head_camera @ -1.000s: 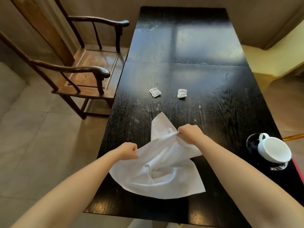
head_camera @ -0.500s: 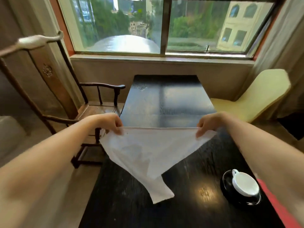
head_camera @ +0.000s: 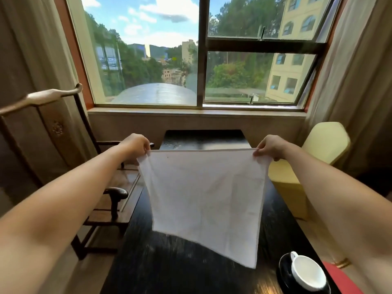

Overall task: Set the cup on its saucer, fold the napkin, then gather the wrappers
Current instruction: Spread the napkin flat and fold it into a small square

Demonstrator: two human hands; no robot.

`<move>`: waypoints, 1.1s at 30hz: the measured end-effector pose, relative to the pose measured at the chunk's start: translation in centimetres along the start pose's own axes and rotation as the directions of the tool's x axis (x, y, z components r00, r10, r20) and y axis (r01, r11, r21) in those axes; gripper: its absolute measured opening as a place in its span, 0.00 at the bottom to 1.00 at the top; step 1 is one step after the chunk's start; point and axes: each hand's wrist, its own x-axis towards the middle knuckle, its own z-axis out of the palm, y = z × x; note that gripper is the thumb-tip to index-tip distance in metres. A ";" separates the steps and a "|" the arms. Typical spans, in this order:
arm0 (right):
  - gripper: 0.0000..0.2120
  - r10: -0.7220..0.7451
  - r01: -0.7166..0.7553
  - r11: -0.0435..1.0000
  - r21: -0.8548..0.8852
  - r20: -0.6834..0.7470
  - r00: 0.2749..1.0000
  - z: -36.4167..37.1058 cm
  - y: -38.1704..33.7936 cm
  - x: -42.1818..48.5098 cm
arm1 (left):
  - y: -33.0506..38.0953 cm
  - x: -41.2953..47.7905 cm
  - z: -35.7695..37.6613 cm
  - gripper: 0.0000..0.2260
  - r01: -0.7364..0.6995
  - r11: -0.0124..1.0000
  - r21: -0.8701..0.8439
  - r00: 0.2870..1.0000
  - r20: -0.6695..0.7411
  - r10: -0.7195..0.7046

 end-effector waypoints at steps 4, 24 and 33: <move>0.08 0.094 -0.049 0.970 0.239 -0.179 0.979 0.6 0.4 1.9 | 0.8 2.2 -0.1 0.10 -0.026 1.000 -0.010 0.991 -0.132 0.024; 0.11 -0.291 0.336 0.939 0.078 -0.347 0.892 19.7 12.1 -10.3 | -5.0 -17.0 15.7 0.09 -0.233 0.972 -0.001 0.912 -0.346 0.218; 0.10 -0.020 0.003 0.989 0.150 0.115 0.993 31.1 19.3 -17.7 | -5.5 -29.1 28.9 0.10 0.058 0.988 -0.142 0.993 0.108 -0.043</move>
